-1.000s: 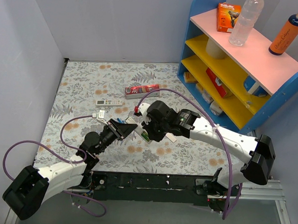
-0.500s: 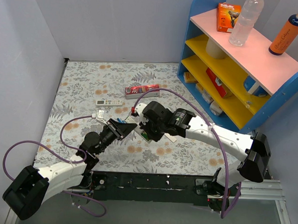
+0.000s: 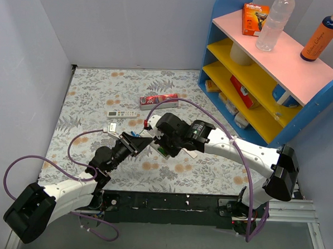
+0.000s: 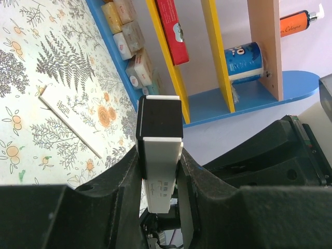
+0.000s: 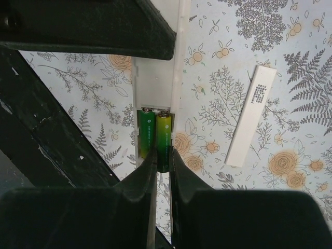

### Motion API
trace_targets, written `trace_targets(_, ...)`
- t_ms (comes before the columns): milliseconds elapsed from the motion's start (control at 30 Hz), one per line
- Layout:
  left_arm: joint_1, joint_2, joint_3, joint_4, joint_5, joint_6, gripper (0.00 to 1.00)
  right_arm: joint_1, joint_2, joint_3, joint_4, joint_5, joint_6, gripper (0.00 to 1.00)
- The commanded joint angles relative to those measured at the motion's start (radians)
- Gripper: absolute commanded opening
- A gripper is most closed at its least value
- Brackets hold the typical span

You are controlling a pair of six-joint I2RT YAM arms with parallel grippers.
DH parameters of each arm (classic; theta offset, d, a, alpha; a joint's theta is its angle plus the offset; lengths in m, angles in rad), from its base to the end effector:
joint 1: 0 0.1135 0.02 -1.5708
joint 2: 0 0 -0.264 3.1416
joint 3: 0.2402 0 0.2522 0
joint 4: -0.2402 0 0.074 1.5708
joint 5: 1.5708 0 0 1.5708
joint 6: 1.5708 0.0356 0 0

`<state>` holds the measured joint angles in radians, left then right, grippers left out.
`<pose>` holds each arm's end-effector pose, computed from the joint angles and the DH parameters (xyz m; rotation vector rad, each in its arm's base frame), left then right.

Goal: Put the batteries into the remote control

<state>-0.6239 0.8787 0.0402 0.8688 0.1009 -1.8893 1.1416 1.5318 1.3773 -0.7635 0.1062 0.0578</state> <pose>0.1353 -0.1018 0.1780 -1.0748 1.6380 -1.9484 0.1397 0.2962 0.3120 -1.2609 2.1823 0.3709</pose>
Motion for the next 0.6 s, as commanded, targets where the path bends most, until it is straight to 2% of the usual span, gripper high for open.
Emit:
trace_targets(0, -0.003, -0.012, -0.062, 0.085, 0.040, -0.062, 0.00, 0.007, 0.016, 0.054, 0.015, 0.010, -0.015, 0.14)
trace_targets(567, -0.005, 0.005, -0.068, 0.076, 0.010, -0.105, 0.00, 0.012, 0.011, 0.077, -0.022, -0.003, -0.012, 0.25)
